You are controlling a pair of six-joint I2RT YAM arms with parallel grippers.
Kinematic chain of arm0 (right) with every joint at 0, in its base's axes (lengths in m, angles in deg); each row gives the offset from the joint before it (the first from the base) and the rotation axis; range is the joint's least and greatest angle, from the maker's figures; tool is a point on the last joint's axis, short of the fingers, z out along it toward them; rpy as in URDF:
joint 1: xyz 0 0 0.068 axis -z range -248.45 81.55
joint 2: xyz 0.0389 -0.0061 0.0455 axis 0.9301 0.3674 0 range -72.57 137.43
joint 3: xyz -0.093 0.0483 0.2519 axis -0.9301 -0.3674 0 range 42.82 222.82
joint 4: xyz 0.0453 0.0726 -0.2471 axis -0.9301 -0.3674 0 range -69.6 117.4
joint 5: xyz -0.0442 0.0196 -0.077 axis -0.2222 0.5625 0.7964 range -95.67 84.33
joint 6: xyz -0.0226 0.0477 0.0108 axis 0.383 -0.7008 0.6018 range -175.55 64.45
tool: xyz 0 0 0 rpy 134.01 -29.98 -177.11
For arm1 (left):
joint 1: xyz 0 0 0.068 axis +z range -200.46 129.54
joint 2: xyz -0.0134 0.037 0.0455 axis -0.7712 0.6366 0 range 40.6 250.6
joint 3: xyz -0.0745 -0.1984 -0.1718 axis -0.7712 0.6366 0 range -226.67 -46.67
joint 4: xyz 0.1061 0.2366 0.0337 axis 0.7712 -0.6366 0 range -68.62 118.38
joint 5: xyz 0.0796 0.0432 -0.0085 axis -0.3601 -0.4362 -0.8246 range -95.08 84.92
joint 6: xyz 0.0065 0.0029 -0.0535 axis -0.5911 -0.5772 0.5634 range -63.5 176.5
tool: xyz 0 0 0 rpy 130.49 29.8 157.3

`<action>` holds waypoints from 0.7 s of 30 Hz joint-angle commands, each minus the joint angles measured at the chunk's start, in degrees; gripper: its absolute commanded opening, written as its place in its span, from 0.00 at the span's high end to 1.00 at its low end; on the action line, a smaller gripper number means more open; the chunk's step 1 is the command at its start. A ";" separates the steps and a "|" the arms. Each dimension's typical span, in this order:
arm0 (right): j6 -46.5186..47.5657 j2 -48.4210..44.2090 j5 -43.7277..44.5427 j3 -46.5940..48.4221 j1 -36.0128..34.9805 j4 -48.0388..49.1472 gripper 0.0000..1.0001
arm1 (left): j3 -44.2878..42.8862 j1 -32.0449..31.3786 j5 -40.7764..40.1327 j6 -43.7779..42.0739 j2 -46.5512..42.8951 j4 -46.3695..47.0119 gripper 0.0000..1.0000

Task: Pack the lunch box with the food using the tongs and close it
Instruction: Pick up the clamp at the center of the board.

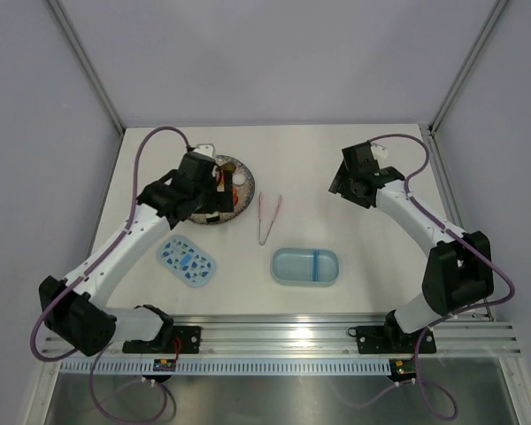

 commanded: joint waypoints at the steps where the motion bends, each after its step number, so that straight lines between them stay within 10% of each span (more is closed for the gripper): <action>1: 2.80 -4.21 1.81 -3.95 2.59 -0.45 0.26 | -0.87 -6.64 -3.61 2.38 4.55 2.43 0.01; 21: 4.91 -11.16 0.49 -9.06 5.32 -1.51 0.23 | -9.48 -15.54 3.06 4.31 35.23 11.04 0.16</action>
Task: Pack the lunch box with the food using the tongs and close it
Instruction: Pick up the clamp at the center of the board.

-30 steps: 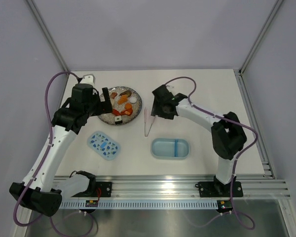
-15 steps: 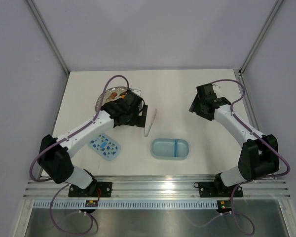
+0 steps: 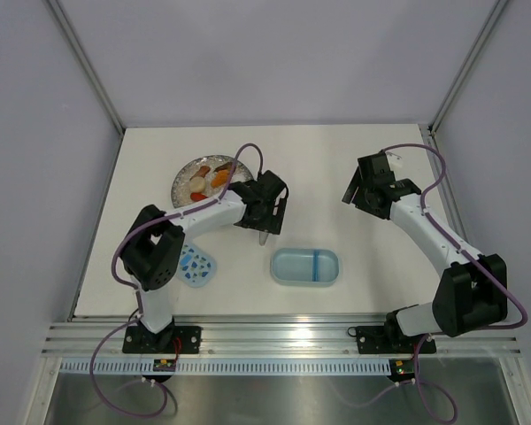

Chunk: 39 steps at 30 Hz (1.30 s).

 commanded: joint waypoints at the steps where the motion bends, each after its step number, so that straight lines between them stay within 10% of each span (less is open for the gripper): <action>1: 0.82 -1.58 -0.16 -0.45 0.25 0.09 0.23 | -3.30 -0.39 1.40 0.86 2.25 3.92 0.17; 19: 1.35 -2.46 -0.60 -2.03 0.17 -0.18 0.23 | -3.91 0.40 -0.97 2.44 10.17 7.78 0.42; 34: 1.44 -1.06 -2.18 -2.21 0.17 0.53 0.22 | -3.03 0.93 -1.24 1.91 10.87 9.10 0.41; 39: 1.70 -0.36 -2.62 -2.03 0.25 0.79 0.22 | -2.51 1.45 -1.15 1.47 10.61 9.19 0.67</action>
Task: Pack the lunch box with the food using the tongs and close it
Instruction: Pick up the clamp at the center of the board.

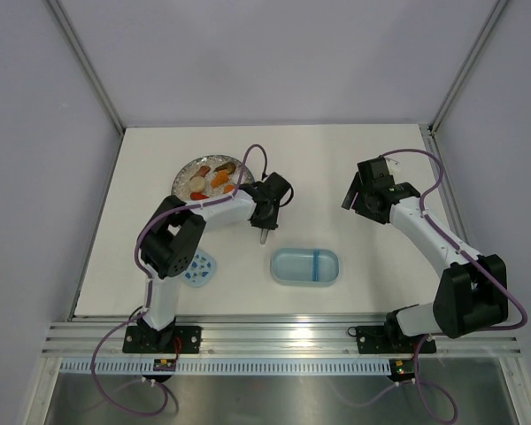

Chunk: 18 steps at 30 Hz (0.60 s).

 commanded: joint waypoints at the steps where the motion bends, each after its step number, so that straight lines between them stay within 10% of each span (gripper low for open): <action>1: 0.98 0.26 -1.16 0.55 0.17 0.97 0.23 | -0.08 0.67 -0.47 -0.43 0.84 1.24 0.76; 7: 0.89 0.35 -1.78 0.55 0.25 0.79 0.23 | -0.87 0.76 -1.00 -2.79 -2.57 -1.48 0.99; 18: 1.42 -0.45 -0.63 1.34 0.17 -0.53 0.23 | -3.51 0.84 1.81 -14.66 -16.63 -14.22 1.00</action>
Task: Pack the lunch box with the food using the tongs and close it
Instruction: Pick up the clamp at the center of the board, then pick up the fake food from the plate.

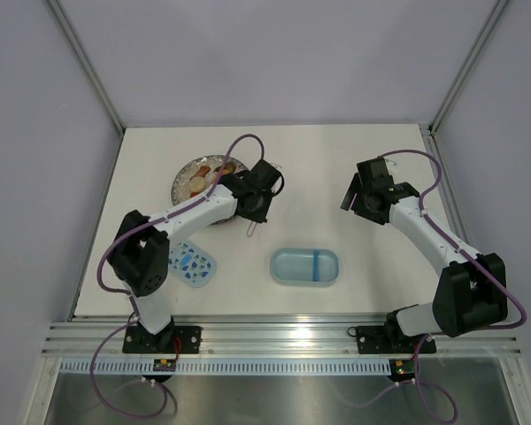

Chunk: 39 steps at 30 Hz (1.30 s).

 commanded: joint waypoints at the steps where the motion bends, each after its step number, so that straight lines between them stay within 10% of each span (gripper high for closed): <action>1: 1.33 -0.95 0.66 1.43 0.17 -0.42 0.23 | -2.26 0.54 0.92 -5.20 -6.55 -4.96 1.00; 39: 1.77 -3.94 -0.31 -2.00 0.17 0.63 0.22 | 5.12 1.95 7.51 -4.33 -8.58 -9.19 0.63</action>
